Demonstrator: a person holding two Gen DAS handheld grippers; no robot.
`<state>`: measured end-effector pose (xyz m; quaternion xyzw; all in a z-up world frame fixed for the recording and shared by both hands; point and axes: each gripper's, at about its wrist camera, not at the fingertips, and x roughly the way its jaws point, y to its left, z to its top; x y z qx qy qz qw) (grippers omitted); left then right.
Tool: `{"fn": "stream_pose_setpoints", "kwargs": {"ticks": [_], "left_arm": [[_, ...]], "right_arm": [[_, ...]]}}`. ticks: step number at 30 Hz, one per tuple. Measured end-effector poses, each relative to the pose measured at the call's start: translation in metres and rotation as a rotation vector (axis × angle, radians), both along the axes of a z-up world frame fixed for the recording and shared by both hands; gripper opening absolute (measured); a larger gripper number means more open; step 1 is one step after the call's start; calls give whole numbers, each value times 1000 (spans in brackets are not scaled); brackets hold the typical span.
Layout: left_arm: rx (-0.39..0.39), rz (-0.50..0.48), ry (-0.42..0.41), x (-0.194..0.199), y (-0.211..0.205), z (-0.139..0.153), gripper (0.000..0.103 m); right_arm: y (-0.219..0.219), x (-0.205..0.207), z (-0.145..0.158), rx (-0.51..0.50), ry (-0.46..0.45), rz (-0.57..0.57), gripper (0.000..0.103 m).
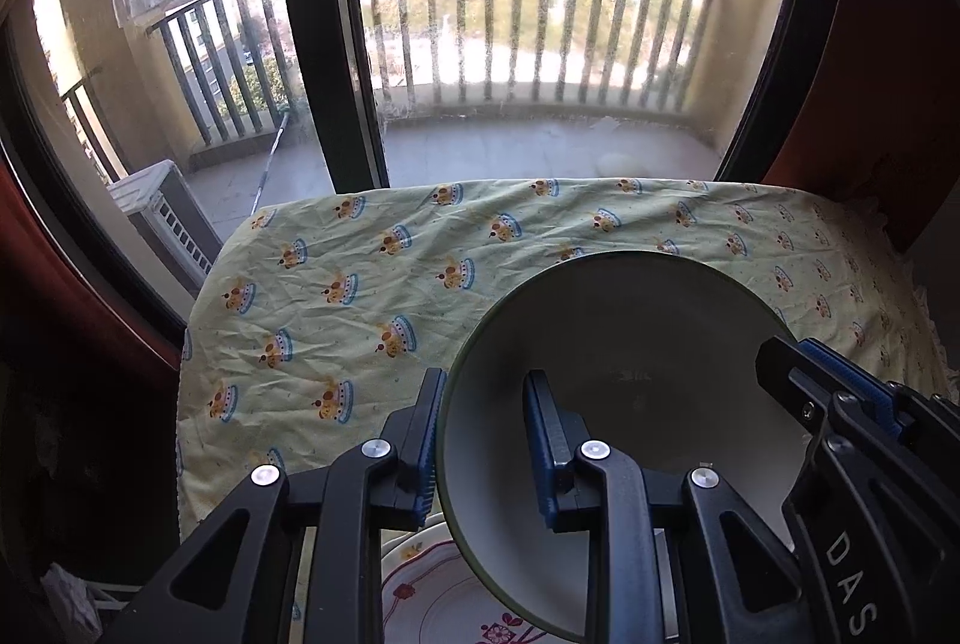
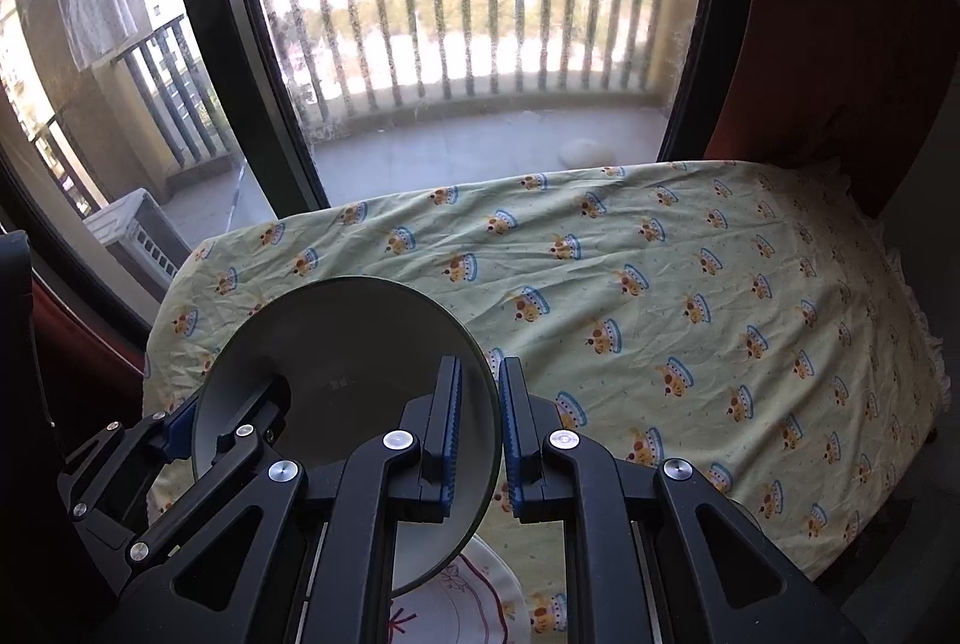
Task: Organize plates and bowls
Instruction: 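Lift the bowl with both grippers and carry it over the other white bowl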
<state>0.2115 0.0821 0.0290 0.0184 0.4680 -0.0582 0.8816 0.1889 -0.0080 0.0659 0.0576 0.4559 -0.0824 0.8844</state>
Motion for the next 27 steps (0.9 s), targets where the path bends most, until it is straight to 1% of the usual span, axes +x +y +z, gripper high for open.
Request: {"fn": "stream_pose_setpoints", "kwargs": {"ticks": [4, 7, 13, 20, 27], "left_arm": [[12, 8, 8, -13, -14, -4, 23], [16, 31, 19, -24, -27, -5, 23], [18, 73, 32, -46, -57, -8, 23], [17, 105, 34, -69, -94, -16, 23], [11, 132, 63, -89, -123, -29, 23]], "right_arm": [[-12, -14, -5, 11, 9, 9, 16], [-23, -24, -6, 13, 11, 33, 16], [-53, -46, -7, 21, 17, 76, 16], [-92, -67, -15, 30, 21, 112, 16], [-126, -86, -26, 34, 46, 138, 16]]}}
